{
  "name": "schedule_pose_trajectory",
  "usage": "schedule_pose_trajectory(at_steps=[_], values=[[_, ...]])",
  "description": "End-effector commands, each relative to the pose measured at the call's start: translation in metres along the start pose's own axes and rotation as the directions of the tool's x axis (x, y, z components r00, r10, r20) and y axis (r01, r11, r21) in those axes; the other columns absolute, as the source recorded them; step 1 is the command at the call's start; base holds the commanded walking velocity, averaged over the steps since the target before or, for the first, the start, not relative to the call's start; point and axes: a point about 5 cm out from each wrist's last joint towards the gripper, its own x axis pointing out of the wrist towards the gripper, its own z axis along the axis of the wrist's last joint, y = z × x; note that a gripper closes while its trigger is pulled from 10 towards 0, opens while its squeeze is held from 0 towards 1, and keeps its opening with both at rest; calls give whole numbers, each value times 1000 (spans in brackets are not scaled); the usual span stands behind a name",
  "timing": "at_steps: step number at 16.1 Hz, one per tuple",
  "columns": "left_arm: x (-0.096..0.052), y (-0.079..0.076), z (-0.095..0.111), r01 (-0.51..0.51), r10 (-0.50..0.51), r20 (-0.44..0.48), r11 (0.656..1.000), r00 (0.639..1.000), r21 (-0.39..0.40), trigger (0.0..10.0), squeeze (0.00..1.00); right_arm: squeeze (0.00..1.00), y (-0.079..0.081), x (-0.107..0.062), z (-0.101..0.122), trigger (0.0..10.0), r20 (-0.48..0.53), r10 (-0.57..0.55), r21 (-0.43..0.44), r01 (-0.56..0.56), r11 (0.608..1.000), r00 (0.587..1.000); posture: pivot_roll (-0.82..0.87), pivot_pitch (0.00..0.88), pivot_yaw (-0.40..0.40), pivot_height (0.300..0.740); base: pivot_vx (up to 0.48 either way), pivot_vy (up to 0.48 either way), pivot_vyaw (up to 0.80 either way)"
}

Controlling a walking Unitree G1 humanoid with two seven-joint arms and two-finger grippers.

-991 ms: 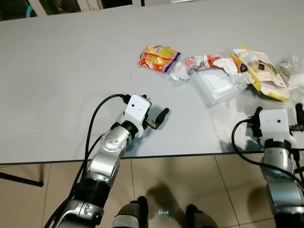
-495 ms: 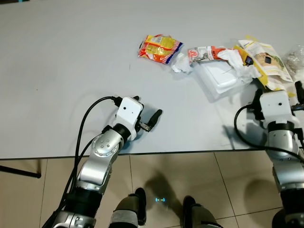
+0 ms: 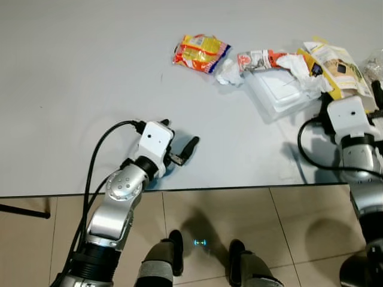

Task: Picking trash to rubbish bin

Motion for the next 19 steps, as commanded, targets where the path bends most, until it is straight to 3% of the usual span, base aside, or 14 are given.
schedule_pose_trajectory(at_steps=[1, 14, 19], values=[[-9, 1, -18, -7, 5, -91, 1000, 996, -12, 10000, 0, 0, 16, -16, -27, 0, -115, 101, -23, -105, 994, 988, 325, 404, 94, 740, 0, 0, 0], [-15, 0, -18, -13, 12, -115, 1000, 993, -10, 10000, 0, 0, 23, -6, -29, 0, -98, 143, -2, -143, 990, 985, 339, 411, 89, 740, 0, 0, 0], [-12, -2, -18, -22, 21, -109, 1000, 994, -11, 10000, 0, 0, 10, 0, -23, 0, -50, 74, -54, -76, 996, 996, 333, 390, 79, 740, 0, 0, 0]])
